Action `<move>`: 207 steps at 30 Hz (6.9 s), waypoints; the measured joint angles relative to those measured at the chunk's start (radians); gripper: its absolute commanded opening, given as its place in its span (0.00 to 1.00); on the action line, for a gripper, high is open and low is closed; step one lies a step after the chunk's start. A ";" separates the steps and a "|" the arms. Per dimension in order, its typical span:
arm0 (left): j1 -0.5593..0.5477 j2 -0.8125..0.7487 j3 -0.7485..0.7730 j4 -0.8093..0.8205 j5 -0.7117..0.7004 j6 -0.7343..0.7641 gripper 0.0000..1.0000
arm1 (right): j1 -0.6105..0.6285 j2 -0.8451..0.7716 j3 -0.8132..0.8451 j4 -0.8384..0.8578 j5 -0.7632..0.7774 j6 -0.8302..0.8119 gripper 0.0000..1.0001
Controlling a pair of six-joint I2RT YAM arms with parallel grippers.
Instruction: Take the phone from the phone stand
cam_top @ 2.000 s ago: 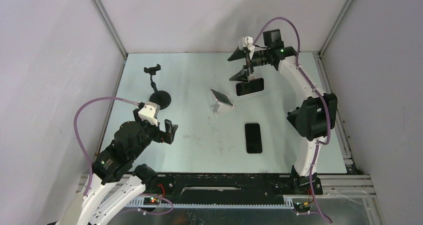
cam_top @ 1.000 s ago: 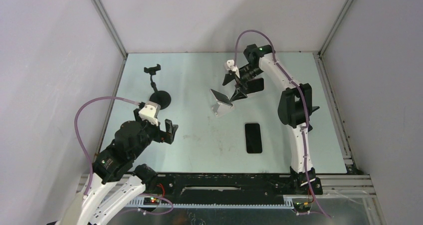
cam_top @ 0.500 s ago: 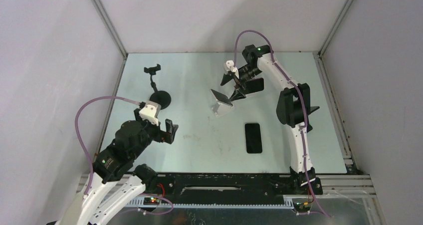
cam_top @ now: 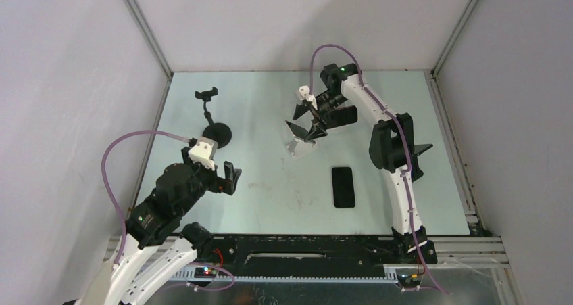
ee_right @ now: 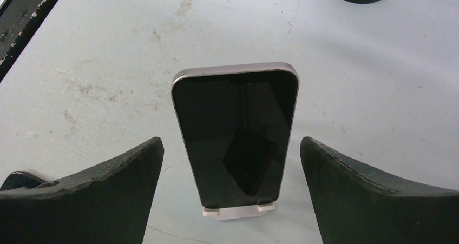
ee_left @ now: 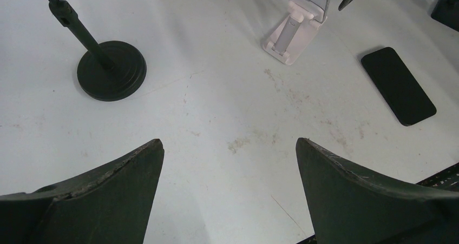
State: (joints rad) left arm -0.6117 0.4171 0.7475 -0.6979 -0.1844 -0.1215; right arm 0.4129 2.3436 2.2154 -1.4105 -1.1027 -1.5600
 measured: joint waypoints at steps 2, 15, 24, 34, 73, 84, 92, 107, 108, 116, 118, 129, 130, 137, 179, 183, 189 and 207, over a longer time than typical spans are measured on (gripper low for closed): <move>0.000 0.000 0.000 0.000 0.000 0.000 1.00 | 0.004 0.000 0.002 0.001 0.000 0.000 0.99; 0.000 0.000 0.000 0.000 0.000 0.000 1.00 | 0.018 0.020 0.002 0.006 0.000 0.007 0.99; 0.000 0.000 0.000 0.000 0.000 0.000 1.00 | 0.033 0.031 0.008 0.023 -0.001 0.026 0.99; 0.000 0.000 0.000 0.000 0.000 0.000 1.00 | 0.042 0.048 0.028 0.029 -0.012 0.042 0.97; 0.000 -0.002 0.000 0.000 0.000 0.000 1.00 | 0.043 0.009 0.041 -0.019 -0.042 -0.008 0.38; 0.000 -0.008 -0.001 0.000 0.000 0.000 1.00 | 0.037 -0.109 0.000 0.034 -0.127 0.073 0.31; 0.000 -0.018 -0.003 0.000 0.001 0.000 1.00 | 0.036 -0.497 -0.545 0.668 -0.127 0.637 0.26; 0.000 -0.034 -0.009 0.000 0.004 0.000 1.00 | 0.174 -0.756 -0.869 1.226 0.769 1.579 0.17; 0.000 -0.034 -0.009 0.000 0.004 0.000 1.00 | 0.178 -0.770 -0.869 1.200 0.848 1.630 0.18; 0.000 -0.034 -0.009 0.000 0.004 0.000 1.00 | 0.138 -0.803 -0.890 0.903 1.213 1.924 0.22; 0.000 -0.034 -0.009 0.000 0.004 0.000 1.00 | 0.122 -0.803 -0.933 0.856 1.255 1.970 0.23; 0.000 -0.034 -0.009 0.000 0.004 0.000 1.00 | -0.024 -0.875 -1.238 0.753 1.340 2.017 0.28; 0.000 -0.034 -0.009 0.000 0.004 0.000 1.00 | -0.029 -0.883 -1.247 0.756 1.340 2.014 0.28; 0.000 -0.034 -0.009 0.000 0.004 0.000 1.00 | -0.054 -0.902 -1.326 0.803 1.329 1.981 0.31; 0.000 -0.031 -0.009 0.000 0.005 0.000 1.00 | -0.024 -0.775 -1.361 0.768 1.244 1.971 0.76; 0.000 -0.031 -0.009 0.000 0.005 0.000 1.00 | -0.020 -0.773 -1.361 0.761 1.238 1.971 0.79; 0.000 -0.031 -0.009 0.000 0.005 0.000 1.00 | -0.015 -0.773 -1.360 0.748 1.238 1.971 0.88; 0.000 -0.031 -0.009 0.000 0.005 0.000 1.00 | -0.015 -0.850 -1.361 0.688 1.243 1.948 0.89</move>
State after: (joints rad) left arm -0.6113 0.3862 0.7383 -0.6979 -0.1791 -0.1215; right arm 0.3977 1.4933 0.8539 -0.7223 0.1406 0.3882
